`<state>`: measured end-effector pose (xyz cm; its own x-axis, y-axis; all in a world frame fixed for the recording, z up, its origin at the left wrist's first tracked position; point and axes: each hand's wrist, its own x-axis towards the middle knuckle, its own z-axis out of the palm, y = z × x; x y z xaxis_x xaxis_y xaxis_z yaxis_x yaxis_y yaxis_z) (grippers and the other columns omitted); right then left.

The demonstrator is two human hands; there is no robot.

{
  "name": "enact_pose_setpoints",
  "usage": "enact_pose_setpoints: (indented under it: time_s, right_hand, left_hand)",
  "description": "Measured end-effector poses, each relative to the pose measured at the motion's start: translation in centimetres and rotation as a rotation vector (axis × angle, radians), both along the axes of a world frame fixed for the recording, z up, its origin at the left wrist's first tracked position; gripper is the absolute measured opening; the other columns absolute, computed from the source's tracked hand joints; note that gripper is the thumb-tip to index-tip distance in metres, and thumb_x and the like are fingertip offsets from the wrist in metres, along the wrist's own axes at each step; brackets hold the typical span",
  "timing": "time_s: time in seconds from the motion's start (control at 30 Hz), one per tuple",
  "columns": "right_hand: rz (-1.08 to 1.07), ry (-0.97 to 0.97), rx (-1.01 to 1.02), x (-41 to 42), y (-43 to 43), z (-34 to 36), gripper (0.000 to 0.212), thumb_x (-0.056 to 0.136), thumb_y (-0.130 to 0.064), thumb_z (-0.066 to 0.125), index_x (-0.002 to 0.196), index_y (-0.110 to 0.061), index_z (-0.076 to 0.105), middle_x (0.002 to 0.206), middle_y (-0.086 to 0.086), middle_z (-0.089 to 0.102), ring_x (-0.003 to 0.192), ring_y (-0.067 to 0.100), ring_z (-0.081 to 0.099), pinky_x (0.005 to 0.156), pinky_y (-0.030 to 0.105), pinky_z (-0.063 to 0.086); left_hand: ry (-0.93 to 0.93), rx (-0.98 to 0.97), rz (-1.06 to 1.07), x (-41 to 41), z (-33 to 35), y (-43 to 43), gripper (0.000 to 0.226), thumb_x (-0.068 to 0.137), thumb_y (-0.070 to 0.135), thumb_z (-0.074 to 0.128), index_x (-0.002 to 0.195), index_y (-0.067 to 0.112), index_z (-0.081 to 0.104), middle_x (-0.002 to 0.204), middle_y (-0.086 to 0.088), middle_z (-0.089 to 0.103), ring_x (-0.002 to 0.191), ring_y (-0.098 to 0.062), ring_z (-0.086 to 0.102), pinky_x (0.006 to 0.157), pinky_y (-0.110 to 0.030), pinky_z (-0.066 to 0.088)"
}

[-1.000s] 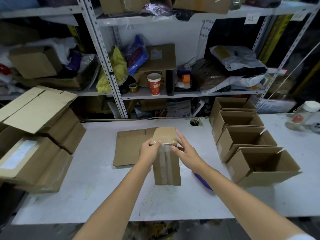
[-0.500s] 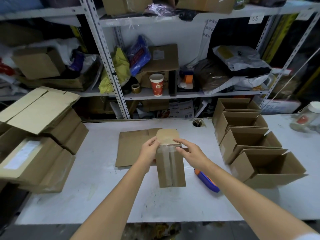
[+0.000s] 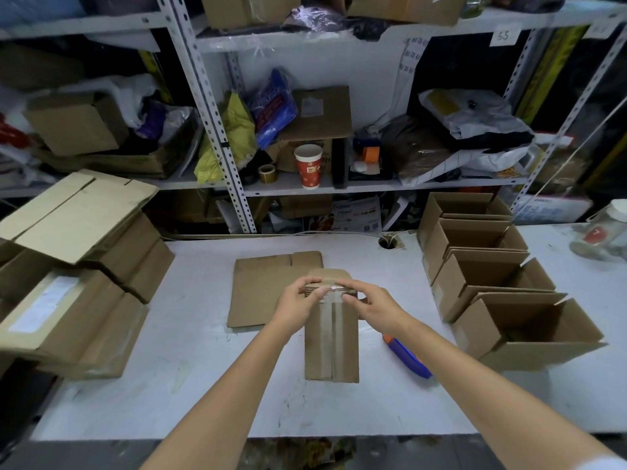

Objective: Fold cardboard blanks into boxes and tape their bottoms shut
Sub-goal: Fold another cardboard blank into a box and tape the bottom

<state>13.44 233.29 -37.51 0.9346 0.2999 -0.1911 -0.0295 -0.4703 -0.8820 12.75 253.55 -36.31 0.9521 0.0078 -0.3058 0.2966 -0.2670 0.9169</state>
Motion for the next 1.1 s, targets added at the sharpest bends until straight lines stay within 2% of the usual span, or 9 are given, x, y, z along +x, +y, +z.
enact_pose_setpoints:
  time_s: [0.17,0.27,0.33,0.43,0.57,0.67,0.8,1.0,1.1]
  right_hand:
    - [-0.156,0.059,0.204,0.3,0.0,0.9,0.031,0.100,-0.024,0.058,0.109,-0.052,0.067,0.112,-0.003,0.064,0.099,0.022,0.068,0.082,0.040,0.062]
    - [-0.152,0.135,0.198,0.2,0.3,1.4,0.026,0.100,-0.026,0.058,0.114,-0.047,0.063,0.115,0.002,0.061,0.104,0.019,0.064,0.084,0.039,0.061]
    - [-0.076,0.064,-0.054,0.3,0.1,1.1,0.031,0.099,-0.037,0.057,0.129,-0.046,0.058,0.130,-0.003,0.056,0.122,0.016,0.054,0.098,0.038,0.052]
    - [-0.007,-0.017,-0.276,0.4,0.0,1.6,0.055,0.094,-0.054,0.058,0.146,-0.040,0.045,0.156,0.000,0.029,0.144,0.017,0.029,0.114,0.035,0.033]
    - [0.105,0.011,-0.136,0.0,0.5,3.1,0.056,0.096,-0.043,0.061,0.146,-0.045,0.035,0.137,-0.017,0.049,0.125,0.004,0.049,0.100,0.017,0.038]
    - [0.067,0.006,-0.086,-0.3,0.0,2.1,0.048,0.096,-0.036,0.064,0.133,-0.055,0.040,0.117,-0.030,0.055,0.113,-0.001,0.054,0.092,0.014,0.043]
    - [-0.153,0.014,0.075,-0.1,-1.4,0.0,0.045,0.095,-0.039,0.064,0.138,-0.038,0.051,0.124,-0.016,0.062,0.117,0.007,0.057,0.093,0.023,0.048]
    - [-0.463,-0.005,0.144,0.6,-1.8,0.5,0.040,0.093,-0.044,0.065,0.128,-0.028,0.060,0.119,-0.009,0.066,0.112,0.015,0.061,0.086,0.030,0.051]
    - [-0.427,0.085,0.124,0.1,-1.5,0.4,0.051,0.087,-0.047,0.072,0.130,-0.025,0.054,0.127,-0.004,0.063,0.114,0.014,0.059,0.085,0.030,0.054]
  left_hand:
    - [-0.025,-0.047,-0.089,-0.5,0.1,-0.1,0.085,0.088,0.037,0.074,0.156,0.038,0.023,0.141,0.017,0.045,0.129,-0.004,0.045,0.106,-0.032,0.044]
    - [-0.063,0.049,-0.062,-0.4,-0.3,-0.3,0.071,0.092,0.037,0.068,0.153,0.039,0.033,0.134,0.011,0.062,0.109,-0.008,0.063,0.089,-0.033,0.058]
    - [-0.046,0.077,-0.069,-0.4,-0.4,0.0,0.065,0.093,0.036,0.065,0.151,0.043,0.035,0.131,0.008,0.063,0.097,-0.017,0.068,0.081,-0.035,0.060]
    - [-0.060,0.082,-0.148,-0.1,-0.2,0.2,0.066,0.093,0.036,0.065,0.152,0.037,0.036,0.138,0.007,0.059,0.110,-0.014,0.065,0.078,-0.020,0.058]
    - [-0.054,0.102,-0.282,0.8,0.2,0.3,0.063,0.092,0.040,0.065,0.150,0.026,0.043,0.141,0.007,0.058,0.125,-0.007,0.056,0.105,-0.029,0.048]
    - [0.035,-0.074,-0.199,0.7,1.4,0.5,0.043,0.103,0.026,0.053,0.146,0.028,0.049,0.139,0.007,0.058,0.121,-0.010,0.058,0.096,-0.023,0.050]
    - [-0.018,-0.012,0.045,0.5,1.6,1.4,0.042,0.102,0.029,0.054,0.144,0.030,0.048,0.148,0.001,0.050,0.136,-0.019,0.046,0.109,-0.034,0.041]
    - [0.251,0.017,0.069,-0.2,-0.1,1.6,0.098,0.071,0.082,0.058,0.149,0.026,0.039,0.144,0.000,0.052,0.127,-0.025,0.053,0.106,-0.046,0.046]
    - [0.132,0.084,0.140,0.3,-1.0,1.9,0.049,0.090,0.057,0.057,0.127,0.024,0.056,0.123,-0.003,0.064,0.109,-0.025,0.061,0.097,-0.049,0.053]
